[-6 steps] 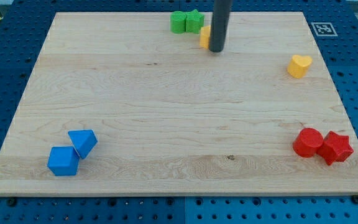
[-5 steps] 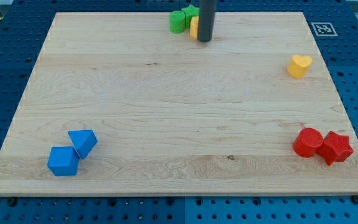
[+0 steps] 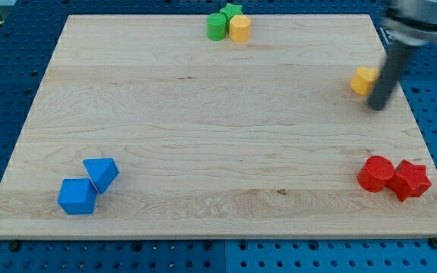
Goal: Point at the yellow heart
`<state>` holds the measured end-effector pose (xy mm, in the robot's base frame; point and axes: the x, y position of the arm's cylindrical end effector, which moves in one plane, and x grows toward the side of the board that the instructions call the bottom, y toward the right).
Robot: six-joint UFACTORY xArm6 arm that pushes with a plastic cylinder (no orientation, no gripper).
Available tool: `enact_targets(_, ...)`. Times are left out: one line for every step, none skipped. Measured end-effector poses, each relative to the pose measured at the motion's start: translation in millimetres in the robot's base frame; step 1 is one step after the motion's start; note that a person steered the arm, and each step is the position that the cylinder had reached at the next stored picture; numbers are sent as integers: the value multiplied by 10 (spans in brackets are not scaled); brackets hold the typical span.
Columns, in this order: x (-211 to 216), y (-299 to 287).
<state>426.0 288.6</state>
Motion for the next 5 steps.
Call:
enact_targets(-160,568)
enact_targets(-268,550)
enact_targets(-466,329)
enact_targets(-512,97)
enact_targets(-476,96)
